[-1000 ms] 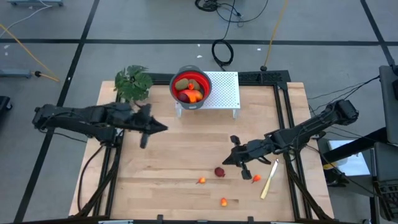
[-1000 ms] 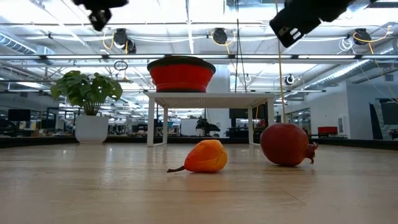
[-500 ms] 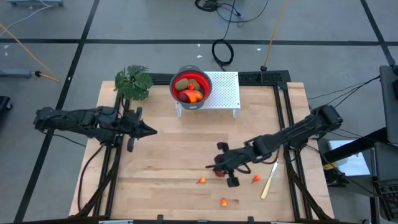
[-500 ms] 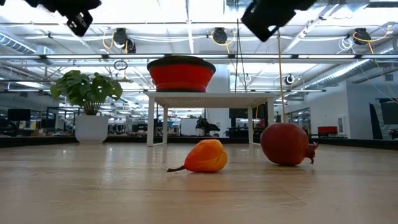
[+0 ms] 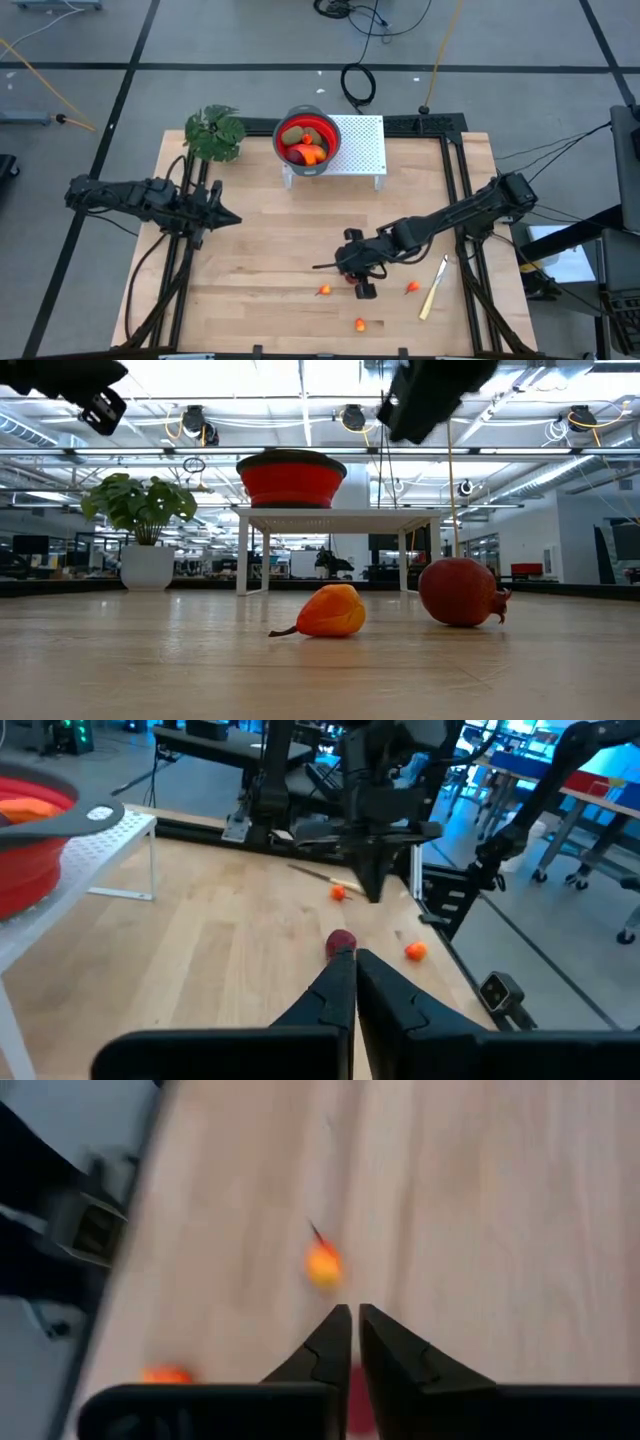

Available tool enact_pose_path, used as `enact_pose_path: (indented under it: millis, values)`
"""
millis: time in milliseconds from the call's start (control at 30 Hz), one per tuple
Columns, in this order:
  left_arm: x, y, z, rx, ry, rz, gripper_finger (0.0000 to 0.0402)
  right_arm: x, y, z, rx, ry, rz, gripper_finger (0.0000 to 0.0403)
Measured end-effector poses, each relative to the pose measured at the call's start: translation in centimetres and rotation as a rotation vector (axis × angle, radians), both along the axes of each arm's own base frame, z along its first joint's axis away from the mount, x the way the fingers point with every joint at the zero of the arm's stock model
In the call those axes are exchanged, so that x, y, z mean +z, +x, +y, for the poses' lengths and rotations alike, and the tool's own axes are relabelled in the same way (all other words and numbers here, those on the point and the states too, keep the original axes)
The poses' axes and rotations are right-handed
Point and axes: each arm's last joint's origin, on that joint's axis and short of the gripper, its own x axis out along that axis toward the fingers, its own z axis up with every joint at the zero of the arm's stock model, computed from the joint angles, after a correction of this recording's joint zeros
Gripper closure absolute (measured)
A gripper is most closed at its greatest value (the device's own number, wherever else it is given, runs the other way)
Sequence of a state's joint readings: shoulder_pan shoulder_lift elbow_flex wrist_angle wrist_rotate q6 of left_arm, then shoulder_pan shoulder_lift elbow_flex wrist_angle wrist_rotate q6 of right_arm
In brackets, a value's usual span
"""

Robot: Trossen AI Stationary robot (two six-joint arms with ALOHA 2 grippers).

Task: Pick & Place Fruit
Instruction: Put the pomegranate into the red strainer bowl

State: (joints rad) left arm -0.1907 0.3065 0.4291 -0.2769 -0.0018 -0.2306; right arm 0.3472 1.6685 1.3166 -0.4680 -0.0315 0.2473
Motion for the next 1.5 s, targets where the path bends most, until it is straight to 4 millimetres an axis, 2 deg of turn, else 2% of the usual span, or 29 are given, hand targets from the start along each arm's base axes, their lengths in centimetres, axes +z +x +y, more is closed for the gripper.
enact_pose_path:
  millis: [167,467,733,967,1200,1500]
  values:
    - [-1.1,-0.5,0.0,-0.006,-0.001,-0.010,0.0399,-0.5,0.0,-0.5,-0.040,0.009,0.051,0.0343]
    - [-2.4,-0.8,0.0,-0.009,0.000,-0.003,0.0395,-1.1,-0.4,-0.8,-0.012,0.127,0.176,0.0230]
    - [-2.5,-0.8,0.0,-0.012,0.016,-0.003,0.0389,-1.5,-0.6,-1.6,-0.213,0.270,0.311,0.0163]
    - [-2.5,-0.8,0.0,-0.012,0.020,0.005,0.0395,-2.3,-0.8,-1.6,-0.372,0.355,0.368,0.0147]
    - [-2.7,-0.9,0.0,-0.011,0.015,0.022,0.0390,-3.0,-1.0,-1.4,-0.408,0.379,0.376,0.0147]
    - [-2.7,-0.9,0.0,-0.011,0.013,0.022,0.0394,-2.9,-1.1,-1.7,-0.366,0.351,0.362,0.0158]
